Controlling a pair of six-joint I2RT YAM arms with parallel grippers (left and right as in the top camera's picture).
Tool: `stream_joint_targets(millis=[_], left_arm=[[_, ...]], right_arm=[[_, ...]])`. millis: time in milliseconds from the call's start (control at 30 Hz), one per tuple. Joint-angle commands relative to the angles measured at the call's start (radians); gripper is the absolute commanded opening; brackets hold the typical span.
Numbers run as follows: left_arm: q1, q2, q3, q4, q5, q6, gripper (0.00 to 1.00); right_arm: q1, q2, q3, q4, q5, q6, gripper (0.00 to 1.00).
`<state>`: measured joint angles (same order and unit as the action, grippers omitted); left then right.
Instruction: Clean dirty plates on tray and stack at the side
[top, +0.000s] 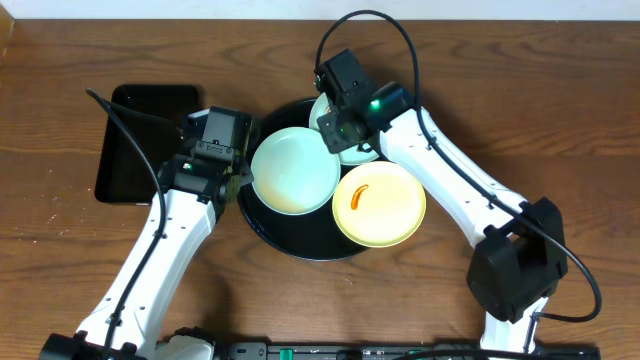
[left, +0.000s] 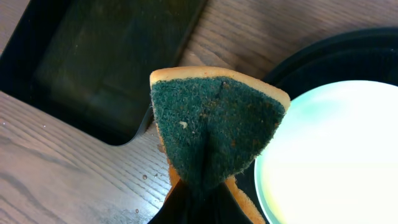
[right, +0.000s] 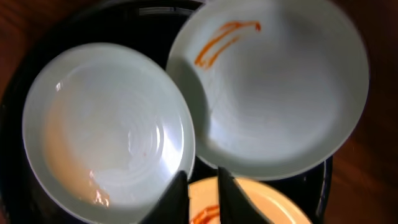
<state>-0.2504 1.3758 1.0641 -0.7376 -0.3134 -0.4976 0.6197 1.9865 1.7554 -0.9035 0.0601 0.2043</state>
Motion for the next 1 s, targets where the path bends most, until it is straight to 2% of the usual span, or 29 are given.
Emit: stream_joint_targets(millis=[0,100,167,433,733,967], left_arm=[[0.005,0.003,-0.008,-0.006,-0.017,-0.005,0.09],[0.005,0.003,-0.008,-0.006,-0.017,-0.005,0.09],[0.005,0.003,-0.008,-0.006,-0.016,-0.005,0.09],[0.005,0.003,-0.008,-0.005,-0.016,-0.006,0.13],[0.005,0.003,-0.008,-0.006,-0.010,-0.006,0.13],[0.005,0.003,-0.008,-0.006,-0.010,-0.006,0.12]], right_arm=[[0.015,0.019,0.014,-0.026,-0.037,0.009,0.29],[0.023,0.057,0.014,-0.030,-0.038,0.008,0.47],[0.025,0.092,0.014,-0.030,-0.037,0.006,0.54],[0.035,0.192,0.014,-0.002,-0.034,-0.087,0.49],[0.037,0.225,0.014,0.056,-0.004,-0.101,0.48],[0.039,0.272,0.014,0.072,-0.005,-0.101,0.42]])
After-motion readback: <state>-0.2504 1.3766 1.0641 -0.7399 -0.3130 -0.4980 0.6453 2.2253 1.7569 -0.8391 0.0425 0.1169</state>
